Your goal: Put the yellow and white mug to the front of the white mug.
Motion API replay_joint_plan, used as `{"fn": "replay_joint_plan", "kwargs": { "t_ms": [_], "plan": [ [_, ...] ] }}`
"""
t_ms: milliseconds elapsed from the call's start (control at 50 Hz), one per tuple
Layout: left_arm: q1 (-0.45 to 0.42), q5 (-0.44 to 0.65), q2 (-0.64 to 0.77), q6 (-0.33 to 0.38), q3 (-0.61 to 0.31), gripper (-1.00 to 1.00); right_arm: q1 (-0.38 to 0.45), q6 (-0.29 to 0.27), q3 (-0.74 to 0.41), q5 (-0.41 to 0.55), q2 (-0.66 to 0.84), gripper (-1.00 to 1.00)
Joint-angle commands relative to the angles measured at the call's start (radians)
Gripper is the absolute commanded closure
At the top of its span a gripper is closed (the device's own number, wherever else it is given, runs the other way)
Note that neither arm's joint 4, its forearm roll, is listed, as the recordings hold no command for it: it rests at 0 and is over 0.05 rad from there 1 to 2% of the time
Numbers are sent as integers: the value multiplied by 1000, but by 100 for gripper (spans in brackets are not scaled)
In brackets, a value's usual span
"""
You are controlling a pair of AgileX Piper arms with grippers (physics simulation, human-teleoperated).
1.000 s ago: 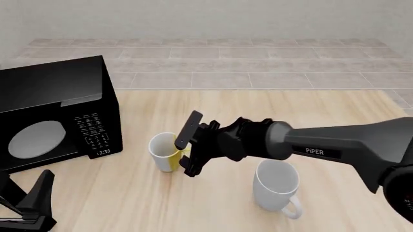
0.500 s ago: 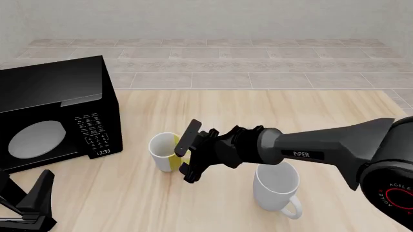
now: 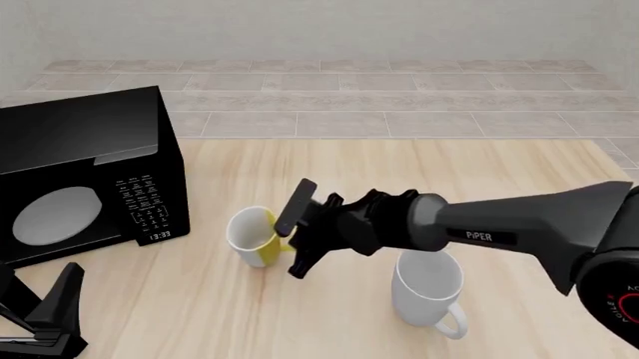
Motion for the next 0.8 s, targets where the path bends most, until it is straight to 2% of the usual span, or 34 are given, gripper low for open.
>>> {"fn": "replay_joint_plan", "kwargs": {
  "t_ms": [20,440,800],
  "plan": [
    [0,0,0,0,0,-100,-26,-33,0,10,-41,100],
    [0,0,0,0,0,-100,-89,-44,2,46,-153,100],
    [0,0,0,0,0,-100,-151,2,75,42,-246,100]
  ]
}}
